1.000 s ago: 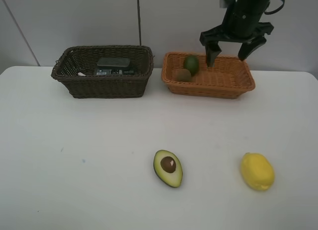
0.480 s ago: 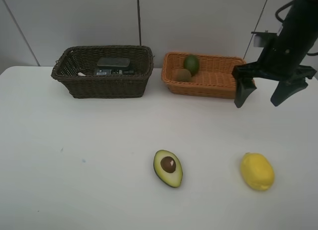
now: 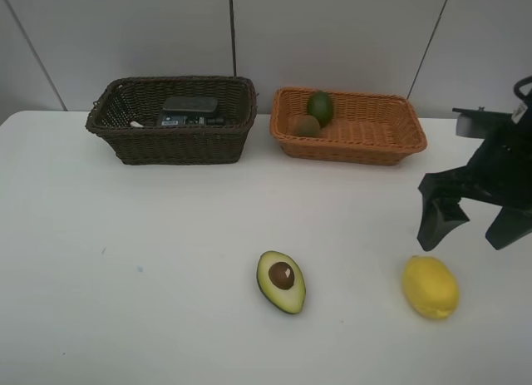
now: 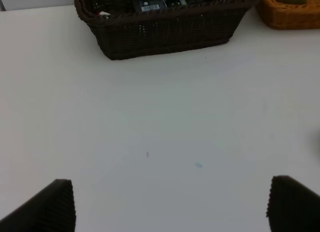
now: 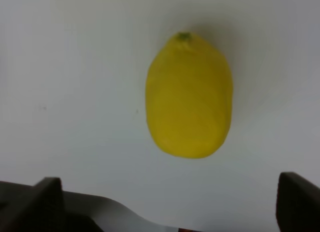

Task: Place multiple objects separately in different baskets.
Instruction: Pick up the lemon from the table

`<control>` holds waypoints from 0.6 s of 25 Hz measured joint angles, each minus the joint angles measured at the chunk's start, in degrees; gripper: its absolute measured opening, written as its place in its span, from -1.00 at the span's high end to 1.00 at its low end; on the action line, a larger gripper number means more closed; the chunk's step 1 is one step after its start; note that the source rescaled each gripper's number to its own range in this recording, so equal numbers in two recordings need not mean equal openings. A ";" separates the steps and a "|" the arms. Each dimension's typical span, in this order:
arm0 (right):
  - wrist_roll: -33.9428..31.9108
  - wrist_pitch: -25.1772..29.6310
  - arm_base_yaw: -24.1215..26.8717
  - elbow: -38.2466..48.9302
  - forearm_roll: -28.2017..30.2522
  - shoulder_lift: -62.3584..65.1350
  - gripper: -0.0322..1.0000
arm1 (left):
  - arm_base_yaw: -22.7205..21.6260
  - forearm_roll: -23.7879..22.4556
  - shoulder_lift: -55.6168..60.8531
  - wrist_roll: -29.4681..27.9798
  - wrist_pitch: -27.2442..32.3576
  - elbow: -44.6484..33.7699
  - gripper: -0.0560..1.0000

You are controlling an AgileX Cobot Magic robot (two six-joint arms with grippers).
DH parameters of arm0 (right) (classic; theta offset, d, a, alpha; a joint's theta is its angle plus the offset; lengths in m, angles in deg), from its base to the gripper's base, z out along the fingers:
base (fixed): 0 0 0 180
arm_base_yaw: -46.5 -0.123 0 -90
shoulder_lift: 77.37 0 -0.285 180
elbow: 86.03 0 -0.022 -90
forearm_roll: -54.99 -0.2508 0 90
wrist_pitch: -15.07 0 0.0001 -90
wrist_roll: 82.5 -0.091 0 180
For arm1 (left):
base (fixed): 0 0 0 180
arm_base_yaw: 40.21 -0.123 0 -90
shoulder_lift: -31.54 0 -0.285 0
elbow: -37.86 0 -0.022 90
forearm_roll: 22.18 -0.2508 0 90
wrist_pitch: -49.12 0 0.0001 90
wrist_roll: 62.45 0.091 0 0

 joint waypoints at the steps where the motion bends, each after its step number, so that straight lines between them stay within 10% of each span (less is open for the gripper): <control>1: 0.00 -1.11 0.00 1.67 0.00 0.00 -1.00 | 0.00 0.00 0.00 0.00 0.00 0.00 -1.00; 15: 0.82 -14.96 -5.78 9.82 -1.67 -1.56 -1.00 | 0.00 0.00 0.00 0.00 0.00 0.00 -1.00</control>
